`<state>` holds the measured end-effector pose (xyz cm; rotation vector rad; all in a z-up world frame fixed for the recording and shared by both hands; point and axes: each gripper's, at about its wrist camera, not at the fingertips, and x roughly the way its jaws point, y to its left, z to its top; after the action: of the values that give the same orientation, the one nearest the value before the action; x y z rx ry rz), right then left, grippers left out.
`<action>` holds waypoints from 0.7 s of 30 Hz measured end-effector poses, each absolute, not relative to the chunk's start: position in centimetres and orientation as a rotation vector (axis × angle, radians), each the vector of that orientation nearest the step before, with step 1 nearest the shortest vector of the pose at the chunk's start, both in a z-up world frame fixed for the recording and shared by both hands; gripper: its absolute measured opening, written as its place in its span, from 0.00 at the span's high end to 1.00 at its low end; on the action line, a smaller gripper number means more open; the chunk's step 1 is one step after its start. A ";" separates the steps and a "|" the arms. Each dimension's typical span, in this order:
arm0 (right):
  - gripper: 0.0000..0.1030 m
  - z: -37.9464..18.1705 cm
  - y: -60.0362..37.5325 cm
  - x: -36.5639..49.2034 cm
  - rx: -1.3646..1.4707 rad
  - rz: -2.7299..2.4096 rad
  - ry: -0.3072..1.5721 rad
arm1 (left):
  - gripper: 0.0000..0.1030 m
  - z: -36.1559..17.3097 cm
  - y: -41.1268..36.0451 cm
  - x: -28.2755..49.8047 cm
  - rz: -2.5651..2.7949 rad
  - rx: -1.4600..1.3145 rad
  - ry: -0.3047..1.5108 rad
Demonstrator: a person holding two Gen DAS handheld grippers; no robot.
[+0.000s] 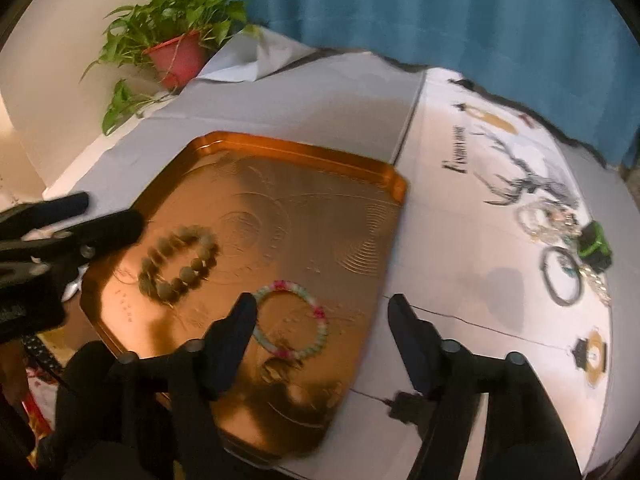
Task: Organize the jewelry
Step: 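Open both tools to drop the bracelets into the copper tray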
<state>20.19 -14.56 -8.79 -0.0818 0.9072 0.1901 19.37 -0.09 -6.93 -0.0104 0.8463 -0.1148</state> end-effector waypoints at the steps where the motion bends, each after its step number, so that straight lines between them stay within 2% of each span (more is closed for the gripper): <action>1: 0.33 -8.7 -14.7 19.5 -0.095 0.191 0.907 | 0.11 -6.9 0.1 19.0 -0.113 -0.007 0.849; 10: 0.32 -7.2 -16.1 10.2 -0.111 0.172 0.894 | 0.11 -7.1 0.4 11.2 -0.115 0.008 0.932; 21: 0.30 -3.7 -15.8 0.0 -0.117 0.158 0.791 | 0.11 -4.8 -1.6 1.6 -0.145 0.051 0.892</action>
<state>-0.03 -15.85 -3.73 -0.1170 0.7914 0.1579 1.65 -1.56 -4.78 0.0514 0.8920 -0.1449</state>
